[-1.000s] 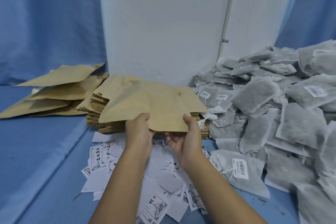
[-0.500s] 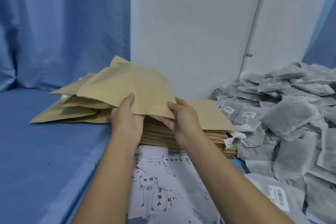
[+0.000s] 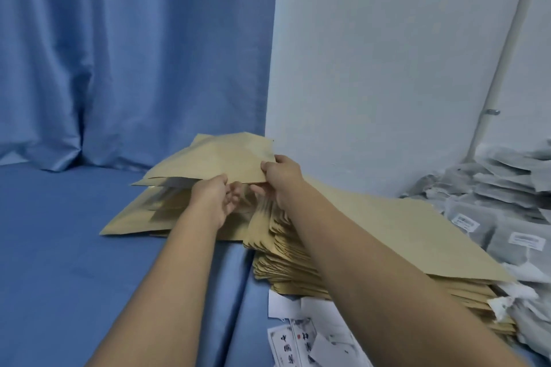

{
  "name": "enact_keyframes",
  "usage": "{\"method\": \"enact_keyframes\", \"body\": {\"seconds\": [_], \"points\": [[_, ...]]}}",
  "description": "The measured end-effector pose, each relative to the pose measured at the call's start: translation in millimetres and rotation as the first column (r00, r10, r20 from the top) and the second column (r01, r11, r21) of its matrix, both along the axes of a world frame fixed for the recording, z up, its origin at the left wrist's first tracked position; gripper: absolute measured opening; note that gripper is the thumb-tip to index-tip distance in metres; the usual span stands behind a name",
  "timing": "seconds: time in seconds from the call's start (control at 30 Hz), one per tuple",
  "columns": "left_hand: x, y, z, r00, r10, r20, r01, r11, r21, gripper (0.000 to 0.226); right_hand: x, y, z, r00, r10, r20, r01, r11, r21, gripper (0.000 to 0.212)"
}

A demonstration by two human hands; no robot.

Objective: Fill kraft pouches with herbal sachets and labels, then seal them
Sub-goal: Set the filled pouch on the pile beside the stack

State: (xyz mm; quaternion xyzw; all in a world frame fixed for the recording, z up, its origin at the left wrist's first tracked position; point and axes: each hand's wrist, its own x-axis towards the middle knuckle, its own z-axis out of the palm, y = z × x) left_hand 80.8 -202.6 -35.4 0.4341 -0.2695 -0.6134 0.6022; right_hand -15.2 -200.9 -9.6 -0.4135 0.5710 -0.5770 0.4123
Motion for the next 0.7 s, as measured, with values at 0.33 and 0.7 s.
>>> {"method": "enact_keyframes", "body": {"seconds": [0.33,0.7], "points": [[9,-21,-6,0.876,-0.004,-0.482,-0.075,0.987,-0.144,0.029,11,-10,0,0.840,0.068,0.538,-0.050,0.998,-0.046,0.031],[-45,69,13,0.949,0.058,-0.310,-0.152,0.945,-0.289,0.020,-24,81,9,0.985,-0.045,-0.166,-0.001,0.963,-0.268,0.016]]}}
